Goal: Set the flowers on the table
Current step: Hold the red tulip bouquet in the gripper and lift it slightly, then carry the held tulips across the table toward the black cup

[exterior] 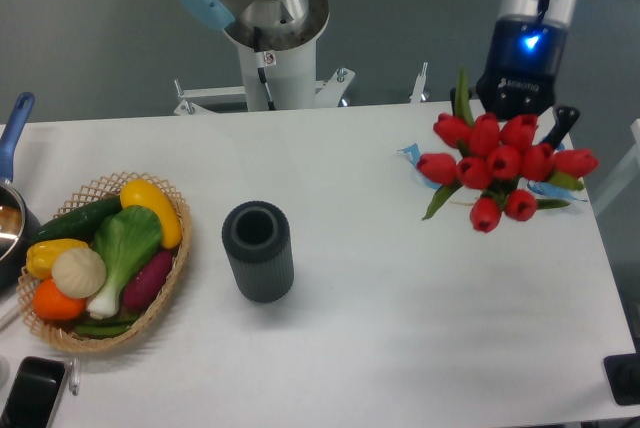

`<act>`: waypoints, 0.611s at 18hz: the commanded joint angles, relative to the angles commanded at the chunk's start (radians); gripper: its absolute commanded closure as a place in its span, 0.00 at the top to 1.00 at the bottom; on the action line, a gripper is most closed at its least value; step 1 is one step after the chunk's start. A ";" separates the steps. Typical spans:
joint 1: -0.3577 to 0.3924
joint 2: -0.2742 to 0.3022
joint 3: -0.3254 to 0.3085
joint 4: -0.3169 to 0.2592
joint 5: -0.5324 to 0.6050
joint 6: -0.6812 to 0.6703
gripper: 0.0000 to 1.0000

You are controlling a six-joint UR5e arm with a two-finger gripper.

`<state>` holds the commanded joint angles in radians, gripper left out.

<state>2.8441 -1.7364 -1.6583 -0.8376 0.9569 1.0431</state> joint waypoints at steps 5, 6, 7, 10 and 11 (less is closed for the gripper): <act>-0.095 -0.061 0.029 0.000 0.210 0.002 0.47; -0.118 -0.077 0.040 0.000 0.255 0.002 0.47; -0.138 -0.090 0.051 0.000 0.297 0.002 0.47; -0.173 -0.129 0.066 -0.002 0.358 0.002 0.46; -0.181 -0.143 0.066 -0.003 0.356 0.002 0.42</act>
<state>2.6631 -1.8790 -1.5923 -0.8406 1.3131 1.0446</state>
